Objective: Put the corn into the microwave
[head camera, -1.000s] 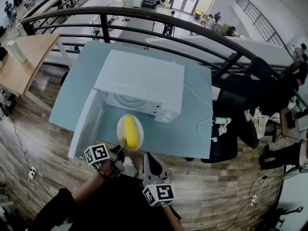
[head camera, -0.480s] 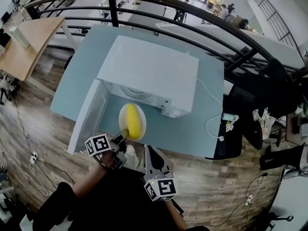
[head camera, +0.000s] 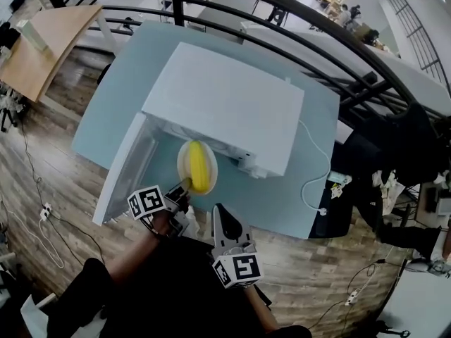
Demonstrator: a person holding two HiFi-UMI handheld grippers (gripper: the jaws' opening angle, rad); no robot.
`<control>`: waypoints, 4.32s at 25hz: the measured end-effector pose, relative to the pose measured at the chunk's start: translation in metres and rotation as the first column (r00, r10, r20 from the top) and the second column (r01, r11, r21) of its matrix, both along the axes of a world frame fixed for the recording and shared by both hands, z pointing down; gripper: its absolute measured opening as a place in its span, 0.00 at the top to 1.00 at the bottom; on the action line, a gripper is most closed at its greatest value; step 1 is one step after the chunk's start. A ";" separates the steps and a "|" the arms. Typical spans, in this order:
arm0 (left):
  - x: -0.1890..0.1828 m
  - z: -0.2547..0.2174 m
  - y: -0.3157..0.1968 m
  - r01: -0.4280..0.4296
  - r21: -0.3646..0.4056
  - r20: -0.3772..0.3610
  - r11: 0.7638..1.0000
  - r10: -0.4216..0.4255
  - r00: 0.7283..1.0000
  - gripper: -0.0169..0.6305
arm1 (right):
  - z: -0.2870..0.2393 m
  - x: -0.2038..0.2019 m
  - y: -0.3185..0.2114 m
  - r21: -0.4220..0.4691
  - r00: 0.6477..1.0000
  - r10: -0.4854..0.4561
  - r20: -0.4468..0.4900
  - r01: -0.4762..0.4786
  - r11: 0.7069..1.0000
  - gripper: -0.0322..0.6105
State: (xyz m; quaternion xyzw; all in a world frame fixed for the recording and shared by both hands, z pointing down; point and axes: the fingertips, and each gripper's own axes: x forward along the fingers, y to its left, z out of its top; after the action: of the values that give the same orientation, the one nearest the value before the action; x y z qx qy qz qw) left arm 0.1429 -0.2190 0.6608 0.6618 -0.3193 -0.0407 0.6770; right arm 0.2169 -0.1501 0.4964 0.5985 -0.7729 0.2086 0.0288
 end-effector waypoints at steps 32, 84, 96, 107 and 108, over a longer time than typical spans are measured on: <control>0.026 0.073 -0.097 0.191 -0.104 0.003 0.976 -0.191 0.982 0.93 | 0.016 0.038 -0.072 -0.085 0.989 -0.126 -0.073 0.119 0.989 0.94; 0.036 0.097 -0.127 0.138 -0.083 0.267 0.987 -0.112 0.957 0.77 | 0.029 0.040 -0.092 -0.109 0.994 -0.102 -0.036 0.098 0.989 0.94; 0.021 0.079 -0.112 0.054 -0.025 0.290 0.998 -0.044 0.956 0.94 | 0.022 0.020 -0.079 -0.081 0.996 -0.077 -0.035 0.074 0.994 0.94; 0.018 0.045 -0.082 -0.136 0.106 0.303 0.985 0.099 0.948 0.97 | 0.016 -0.001 -0.052 -0.046 1.000 -0.018 -0.025 0.017 0.999 0.94; 0.018 0.043 -0.079 -0.150 0.119 0.304 0.982 0.108 0.947 0.97 | 0.015 -0.002 -0.048 -0.043 1.000 -0.012 -0.025 0.010 0.999 0.94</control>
State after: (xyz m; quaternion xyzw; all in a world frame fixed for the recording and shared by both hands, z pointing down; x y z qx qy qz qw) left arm 0.1605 -0.2976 0.7033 0.7260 -0.3694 0.0808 0.5744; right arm 0.2145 -0.1981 0.5118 0.5960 -0.7711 0.2177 0.0525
